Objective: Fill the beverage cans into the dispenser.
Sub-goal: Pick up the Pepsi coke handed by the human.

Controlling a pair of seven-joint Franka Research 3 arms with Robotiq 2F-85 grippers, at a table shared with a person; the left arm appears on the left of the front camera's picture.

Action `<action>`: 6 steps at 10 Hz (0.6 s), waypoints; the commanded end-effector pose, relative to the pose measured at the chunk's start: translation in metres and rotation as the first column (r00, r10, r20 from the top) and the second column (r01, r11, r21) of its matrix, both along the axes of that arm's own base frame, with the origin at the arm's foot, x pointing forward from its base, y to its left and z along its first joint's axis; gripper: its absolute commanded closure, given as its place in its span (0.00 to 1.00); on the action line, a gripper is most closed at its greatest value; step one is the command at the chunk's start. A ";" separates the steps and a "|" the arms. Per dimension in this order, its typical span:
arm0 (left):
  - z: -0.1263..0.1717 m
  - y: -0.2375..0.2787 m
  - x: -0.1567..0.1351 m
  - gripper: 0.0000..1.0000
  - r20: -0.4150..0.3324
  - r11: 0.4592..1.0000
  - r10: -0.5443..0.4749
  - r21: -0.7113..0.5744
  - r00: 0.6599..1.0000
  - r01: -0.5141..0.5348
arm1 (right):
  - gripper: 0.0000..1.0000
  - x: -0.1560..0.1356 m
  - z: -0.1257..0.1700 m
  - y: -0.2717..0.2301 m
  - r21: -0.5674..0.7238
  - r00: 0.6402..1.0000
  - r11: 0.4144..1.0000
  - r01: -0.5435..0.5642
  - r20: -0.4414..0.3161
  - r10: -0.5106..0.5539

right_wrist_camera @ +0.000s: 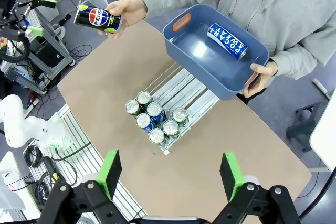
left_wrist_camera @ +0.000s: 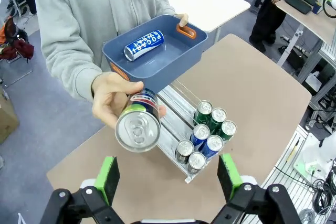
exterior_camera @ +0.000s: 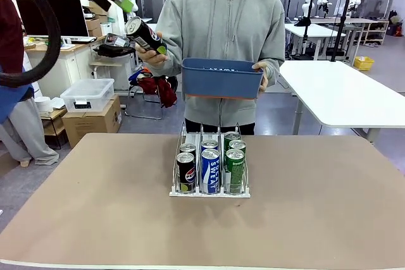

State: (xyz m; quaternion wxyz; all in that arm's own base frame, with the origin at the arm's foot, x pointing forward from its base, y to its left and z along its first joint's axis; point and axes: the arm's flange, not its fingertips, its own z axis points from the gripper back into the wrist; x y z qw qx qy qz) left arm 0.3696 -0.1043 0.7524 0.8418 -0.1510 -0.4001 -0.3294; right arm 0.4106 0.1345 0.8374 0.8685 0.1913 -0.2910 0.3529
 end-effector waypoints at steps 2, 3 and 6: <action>-0.021 -0.003 0.015 0.00 0.046 0.999 -0.035 -0.010 0.998 0.036 | 0.00 -0.002 -0.001 -0.003 0.001 1.000 1.000 0.000 -0.009 0.000; -0.026 -0.008 0.016 0.00 0.038 0.999 -0.030 -0.031 0.999 0.031 | 0.00 -0.002 -0.001 -0.003 0.001 1.000 1.000 0.000 -0.009 0.000; -0.039 -0.013 0.030 0.00 0.068 0.999 0.003 -0.046 0.998 0.000 | 0.00 -0.002 -0.001 -0.003 0.001 1.000 1.000 0.000 -0.009 0.000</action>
